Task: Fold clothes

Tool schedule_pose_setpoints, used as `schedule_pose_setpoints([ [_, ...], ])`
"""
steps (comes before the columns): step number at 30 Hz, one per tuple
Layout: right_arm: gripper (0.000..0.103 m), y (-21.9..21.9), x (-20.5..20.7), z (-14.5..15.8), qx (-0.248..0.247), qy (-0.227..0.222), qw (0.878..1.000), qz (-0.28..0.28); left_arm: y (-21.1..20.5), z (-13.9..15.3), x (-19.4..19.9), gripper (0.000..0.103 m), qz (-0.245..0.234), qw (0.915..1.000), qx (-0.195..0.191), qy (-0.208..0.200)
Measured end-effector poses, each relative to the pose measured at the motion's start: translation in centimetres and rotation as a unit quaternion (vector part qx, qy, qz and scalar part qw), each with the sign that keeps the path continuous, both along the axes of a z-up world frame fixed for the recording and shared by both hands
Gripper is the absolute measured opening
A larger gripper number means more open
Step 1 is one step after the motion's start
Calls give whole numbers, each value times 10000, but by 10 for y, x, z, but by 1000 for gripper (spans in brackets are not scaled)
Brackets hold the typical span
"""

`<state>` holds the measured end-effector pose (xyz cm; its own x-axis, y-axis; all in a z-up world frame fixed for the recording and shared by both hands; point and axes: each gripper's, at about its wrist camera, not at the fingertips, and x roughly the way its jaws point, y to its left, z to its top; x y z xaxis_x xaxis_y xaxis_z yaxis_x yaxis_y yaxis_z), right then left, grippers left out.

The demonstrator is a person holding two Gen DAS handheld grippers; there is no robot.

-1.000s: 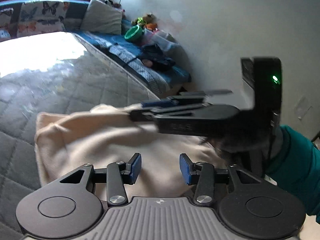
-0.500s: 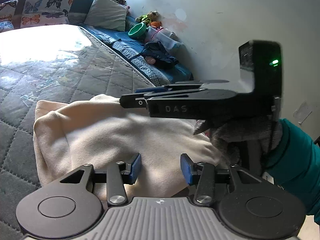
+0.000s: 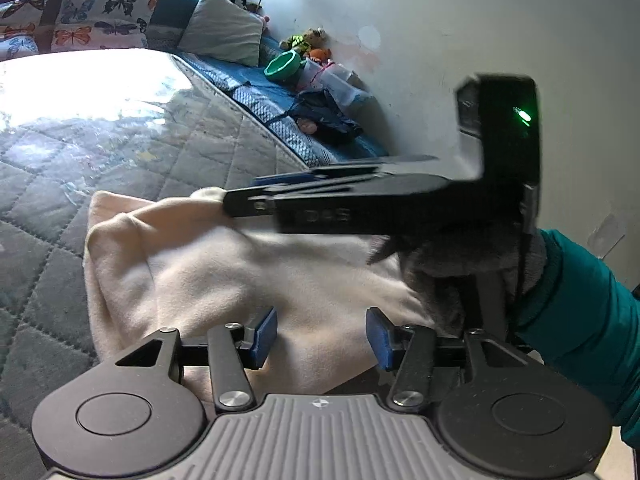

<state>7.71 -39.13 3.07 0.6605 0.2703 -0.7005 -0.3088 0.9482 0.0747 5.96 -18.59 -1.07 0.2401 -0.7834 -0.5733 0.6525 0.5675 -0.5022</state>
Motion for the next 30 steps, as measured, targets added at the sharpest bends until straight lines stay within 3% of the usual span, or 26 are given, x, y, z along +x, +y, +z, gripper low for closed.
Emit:
schedule_pose_setpoints([
  [9,35,-17,-60,15,57,-173,9993,-330,31,4,16,55,505,9987,-54,35],
  [16,35,-16,-118,4,-109,-198,9979,-606,40,-3,20,54,662,9978,8,64],
  [26,37,-28,-180,-10,90,-430,9876,-1508,51,5,6,57,831,9965,53,-66],
  [30,37,-27,-184,-16,4,-476,9863,-1578,58,5,-2,57,953,9952,148,-189],
])
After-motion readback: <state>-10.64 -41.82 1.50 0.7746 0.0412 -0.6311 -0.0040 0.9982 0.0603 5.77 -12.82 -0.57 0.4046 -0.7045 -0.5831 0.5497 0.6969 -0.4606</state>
